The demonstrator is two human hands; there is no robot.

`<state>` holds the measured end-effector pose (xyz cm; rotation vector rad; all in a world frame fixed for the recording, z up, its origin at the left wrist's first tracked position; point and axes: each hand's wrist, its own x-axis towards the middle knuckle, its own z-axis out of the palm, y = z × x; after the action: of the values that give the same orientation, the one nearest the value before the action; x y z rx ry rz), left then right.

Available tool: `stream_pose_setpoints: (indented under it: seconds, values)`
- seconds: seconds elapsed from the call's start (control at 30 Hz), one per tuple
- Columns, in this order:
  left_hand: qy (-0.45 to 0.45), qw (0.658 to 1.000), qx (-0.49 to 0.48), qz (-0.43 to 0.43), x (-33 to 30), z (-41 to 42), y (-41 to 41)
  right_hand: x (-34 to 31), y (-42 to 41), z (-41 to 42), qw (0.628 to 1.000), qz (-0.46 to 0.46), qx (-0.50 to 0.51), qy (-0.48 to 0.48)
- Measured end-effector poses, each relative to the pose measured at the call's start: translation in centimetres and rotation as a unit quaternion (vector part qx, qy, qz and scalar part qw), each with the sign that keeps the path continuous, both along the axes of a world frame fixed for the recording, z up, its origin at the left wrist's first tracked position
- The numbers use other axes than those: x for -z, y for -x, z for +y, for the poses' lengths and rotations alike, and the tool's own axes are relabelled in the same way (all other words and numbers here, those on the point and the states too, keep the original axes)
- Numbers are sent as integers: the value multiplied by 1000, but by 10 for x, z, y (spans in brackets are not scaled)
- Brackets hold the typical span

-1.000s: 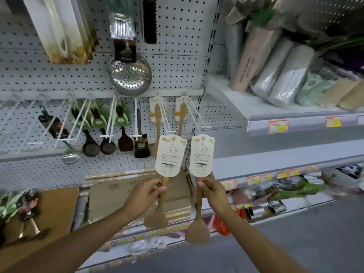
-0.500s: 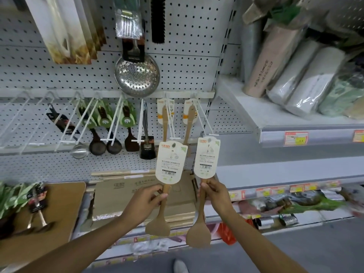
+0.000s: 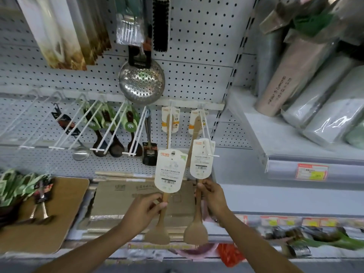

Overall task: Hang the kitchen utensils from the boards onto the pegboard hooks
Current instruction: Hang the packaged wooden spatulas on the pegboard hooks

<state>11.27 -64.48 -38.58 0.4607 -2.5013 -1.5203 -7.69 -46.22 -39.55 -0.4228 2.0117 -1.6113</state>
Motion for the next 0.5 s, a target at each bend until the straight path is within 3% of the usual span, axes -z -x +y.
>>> stream_pose_setpoints:
  seconds: [0.5]
  values:
    - [-22,998,-63,-17,-7,16,4,-31,89,-72,1000,22,11,-5]
